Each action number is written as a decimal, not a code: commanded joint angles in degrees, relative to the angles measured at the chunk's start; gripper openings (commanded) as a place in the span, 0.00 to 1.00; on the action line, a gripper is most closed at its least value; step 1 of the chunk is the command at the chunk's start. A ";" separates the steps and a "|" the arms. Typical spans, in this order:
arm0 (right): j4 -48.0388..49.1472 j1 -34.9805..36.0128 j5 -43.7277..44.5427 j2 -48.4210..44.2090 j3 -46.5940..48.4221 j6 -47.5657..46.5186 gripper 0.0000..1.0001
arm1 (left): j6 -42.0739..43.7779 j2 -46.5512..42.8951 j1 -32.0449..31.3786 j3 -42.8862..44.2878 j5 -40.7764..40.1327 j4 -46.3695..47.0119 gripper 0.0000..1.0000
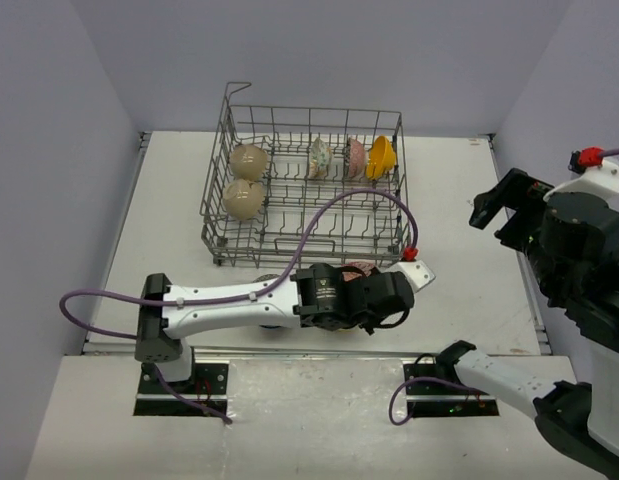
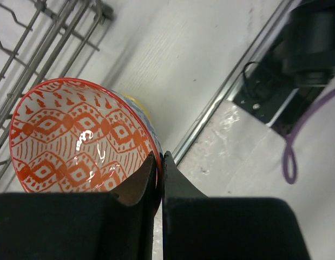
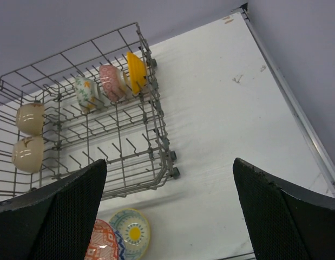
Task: Unload the bowls from the dish rack
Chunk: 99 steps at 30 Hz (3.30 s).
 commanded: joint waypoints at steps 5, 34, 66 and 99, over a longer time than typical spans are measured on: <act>-1.79 -0.31 5.15 -2.48 0.52 -1.84 0.99 | 0.88 6.01 0.58 -5.18 -11.54 4.13 0.00; 1.55 -0.31 1.20 -6.35 -4.84 0.71 0.99 | 2.99 12.71 1.90 -16.61 -9.78 13.71 0.16; 8.93 -0.31 -4.16 -4.07 -7.12 -2.81 0.99 | -5.79 9.01 25.69 28.31 20.77 -4.15 1.00; 12.36 -0.31 -18.67 -7.76 -22.77 3.79 0.99 | -17.84 41.35 63.34 31.82 45.24 38.67 0.91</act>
